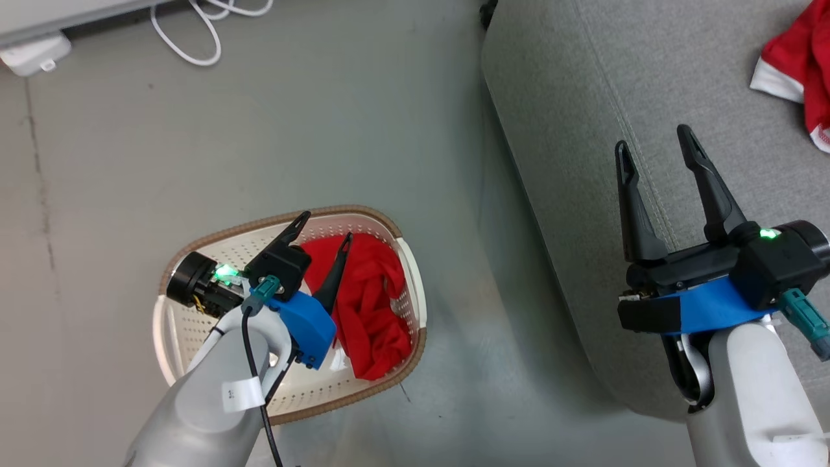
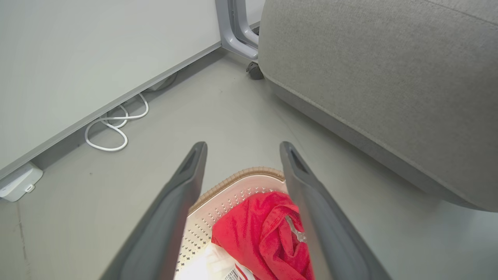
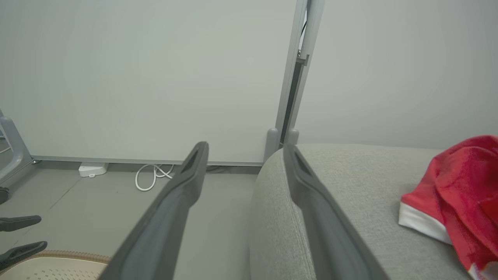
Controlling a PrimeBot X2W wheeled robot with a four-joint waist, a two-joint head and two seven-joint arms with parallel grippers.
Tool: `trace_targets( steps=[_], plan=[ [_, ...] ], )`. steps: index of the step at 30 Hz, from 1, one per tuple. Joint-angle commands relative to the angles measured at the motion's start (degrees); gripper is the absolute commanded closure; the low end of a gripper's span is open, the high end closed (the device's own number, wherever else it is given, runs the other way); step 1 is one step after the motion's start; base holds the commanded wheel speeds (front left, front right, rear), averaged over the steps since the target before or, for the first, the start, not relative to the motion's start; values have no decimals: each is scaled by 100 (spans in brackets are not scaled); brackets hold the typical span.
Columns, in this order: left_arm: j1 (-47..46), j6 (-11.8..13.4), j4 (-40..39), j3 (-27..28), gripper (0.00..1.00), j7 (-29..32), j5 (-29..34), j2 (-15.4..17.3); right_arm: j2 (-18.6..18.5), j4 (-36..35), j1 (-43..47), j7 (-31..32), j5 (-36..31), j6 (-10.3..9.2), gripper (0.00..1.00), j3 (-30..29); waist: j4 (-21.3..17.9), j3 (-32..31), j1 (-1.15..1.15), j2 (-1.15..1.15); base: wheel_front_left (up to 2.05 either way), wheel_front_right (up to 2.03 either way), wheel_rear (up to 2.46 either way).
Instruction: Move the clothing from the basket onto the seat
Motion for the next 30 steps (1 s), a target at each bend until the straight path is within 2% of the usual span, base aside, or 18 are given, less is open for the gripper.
trace_targets(
  steps=[1,16,30],
  plan=[
    [-266,-1,220,-199,0,-16,-115,76,31,-73,-193,-21,-10,1,0,18,-281,574,-2,0,0,0,0],
    [-1463,-2,1887,-1595,0,39,-1123,258,63,-388,-909,-21,-73,1,0,194,-396,1922,-2,0,0,0,0],
    [-1958,-2,2449,-2254,0,560,-2105,313,67,-667,-1277,-22,-143,1,0,299,-394,2707,-2,0,0,0,0]
  ],
)
